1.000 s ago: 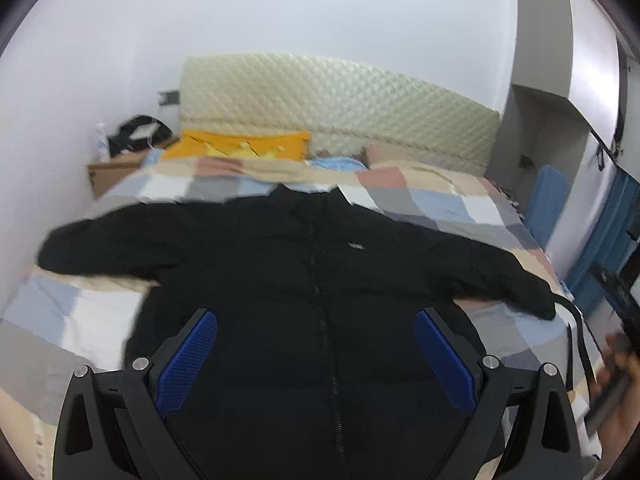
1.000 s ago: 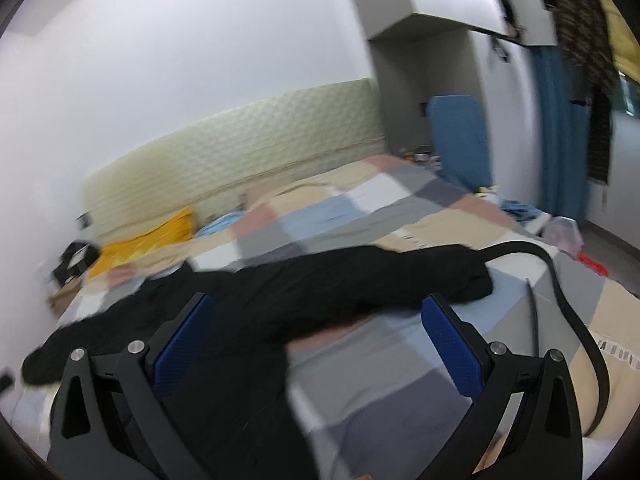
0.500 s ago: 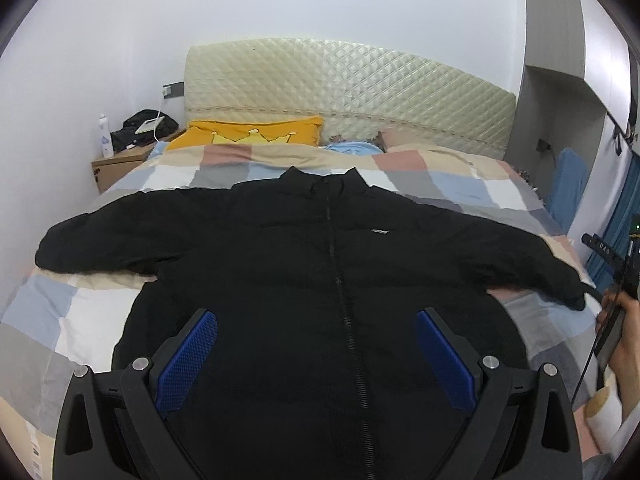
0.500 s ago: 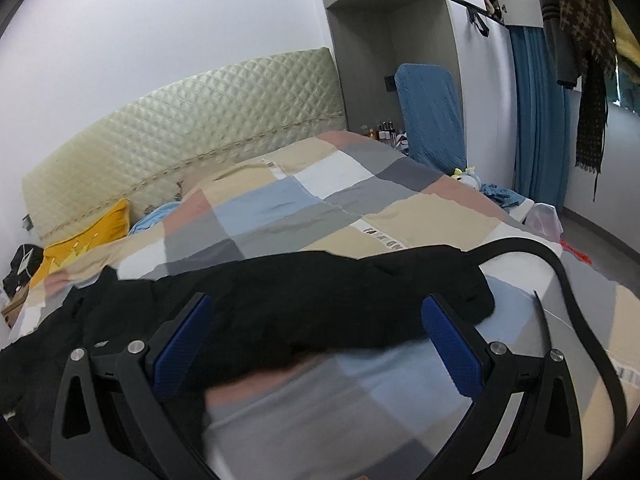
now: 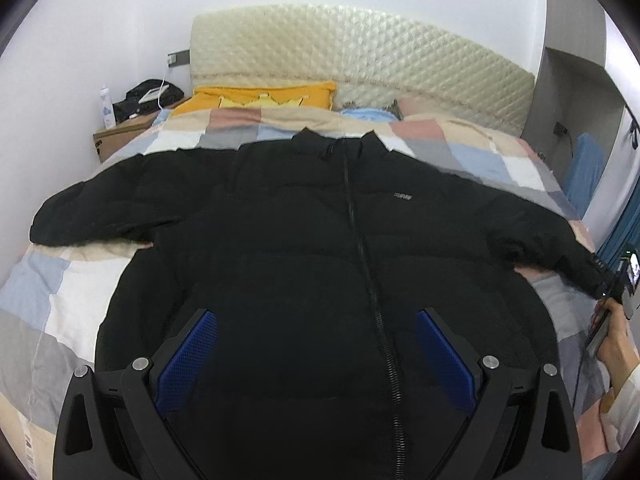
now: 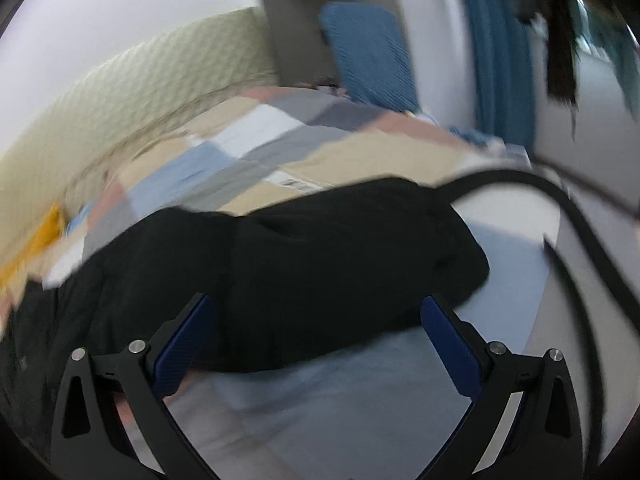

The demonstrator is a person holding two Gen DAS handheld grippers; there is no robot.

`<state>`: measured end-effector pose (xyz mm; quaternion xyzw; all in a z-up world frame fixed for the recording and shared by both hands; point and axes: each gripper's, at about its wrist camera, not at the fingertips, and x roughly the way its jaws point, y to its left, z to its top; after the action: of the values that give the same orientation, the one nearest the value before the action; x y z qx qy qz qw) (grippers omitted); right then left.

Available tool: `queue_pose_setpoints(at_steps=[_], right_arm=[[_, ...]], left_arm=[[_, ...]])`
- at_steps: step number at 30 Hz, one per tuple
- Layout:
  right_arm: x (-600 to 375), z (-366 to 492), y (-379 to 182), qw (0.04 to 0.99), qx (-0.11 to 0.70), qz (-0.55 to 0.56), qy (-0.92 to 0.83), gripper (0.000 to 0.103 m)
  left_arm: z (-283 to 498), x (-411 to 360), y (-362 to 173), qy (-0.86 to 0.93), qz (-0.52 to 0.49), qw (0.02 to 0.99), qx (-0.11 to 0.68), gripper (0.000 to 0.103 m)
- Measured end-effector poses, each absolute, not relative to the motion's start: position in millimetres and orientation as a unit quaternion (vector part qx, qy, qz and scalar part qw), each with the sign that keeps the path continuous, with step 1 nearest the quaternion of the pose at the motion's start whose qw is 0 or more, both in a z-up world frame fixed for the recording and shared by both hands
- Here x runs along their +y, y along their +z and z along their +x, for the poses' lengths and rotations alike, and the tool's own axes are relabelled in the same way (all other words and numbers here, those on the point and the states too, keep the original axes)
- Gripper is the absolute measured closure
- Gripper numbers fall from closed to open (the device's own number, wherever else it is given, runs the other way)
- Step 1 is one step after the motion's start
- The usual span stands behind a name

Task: Fold large clothes
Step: 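Reach the right gripper to the jacket sleeve cuff and grasp it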

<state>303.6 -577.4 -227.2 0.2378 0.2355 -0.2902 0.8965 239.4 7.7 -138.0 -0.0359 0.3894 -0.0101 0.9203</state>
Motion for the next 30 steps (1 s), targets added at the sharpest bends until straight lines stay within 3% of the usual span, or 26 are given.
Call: queue_pose_setpoints(at_steps=[7,16,17,18,21,24,26,27,30], right_arm=[[-620,274,-261,0.838,0.156,0.438,-0.285,0.001],[-619,290,-273,0.837,0.156,0.444,-0.278,0.002],[-618,290,-273,0.839,0.156,0.442,-0.278,0.01],[-618,292,-273,0.841,0.156,0.439,-0.276,0.026],[-620,301,-279,0.843,0.164,0.448,-0.249,0.047],[-616,304,-275,0.852,0.161,0.432,-0.246,0.077],[-612,305,-266,0.859,0.159,0.418,-0.249,0.091],[-609,307,-260,0.863,0.158,0.408,-0.251,0.097],[-597,311,-238,0.878,0.159,0.377,-0.25,0.099]], left_arm=[[255,10,-164,-0.003,-0.042,0.905,0.424,0.003],[259,24,-182,0.002,-0.069,0.889,0.453,0.003],[260,25,-184,0.003,-0.07,0.888,0.455,0.003],[260,26,-186,0.004,-0.071,0.887,0.457,0.003],[261,29,-191,0.005,-0.074,0.883,0.463,0.003],[263,32,-197,0.004,-0.082,0.878,0.471,0.003],[264,34,-198,0.006,-0.085,0.878,0.472,0.003],[264,34,-196,0.006,-0.086,0.879,0.468,0.003],[264,35,-189,0.011,-0.076,0.888,0.454,0.003]])
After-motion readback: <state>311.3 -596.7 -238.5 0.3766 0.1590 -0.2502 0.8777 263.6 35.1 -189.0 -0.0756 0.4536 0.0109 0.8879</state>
